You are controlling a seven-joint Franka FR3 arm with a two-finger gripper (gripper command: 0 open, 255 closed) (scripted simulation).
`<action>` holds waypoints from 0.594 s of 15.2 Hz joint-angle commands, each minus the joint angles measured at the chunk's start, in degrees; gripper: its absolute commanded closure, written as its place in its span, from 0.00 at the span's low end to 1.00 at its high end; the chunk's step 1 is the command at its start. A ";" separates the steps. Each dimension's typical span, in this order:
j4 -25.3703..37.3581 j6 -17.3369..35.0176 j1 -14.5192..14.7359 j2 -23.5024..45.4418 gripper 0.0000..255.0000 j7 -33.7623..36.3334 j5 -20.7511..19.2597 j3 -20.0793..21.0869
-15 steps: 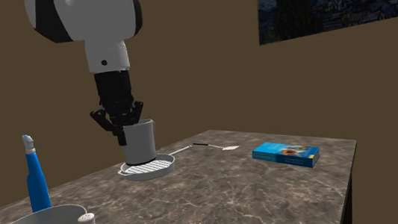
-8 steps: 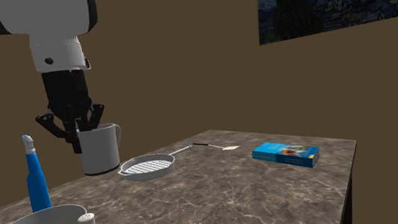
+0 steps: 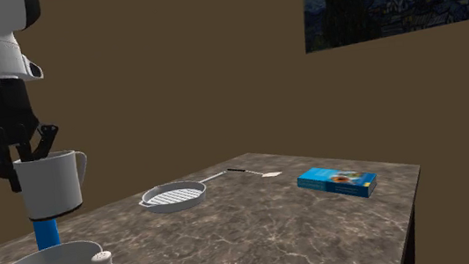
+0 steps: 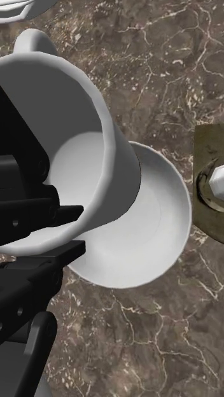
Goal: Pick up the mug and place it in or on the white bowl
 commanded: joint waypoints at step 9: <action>-3.78 5.89 0.89 2.22 1.00 1.57 0.12 0.52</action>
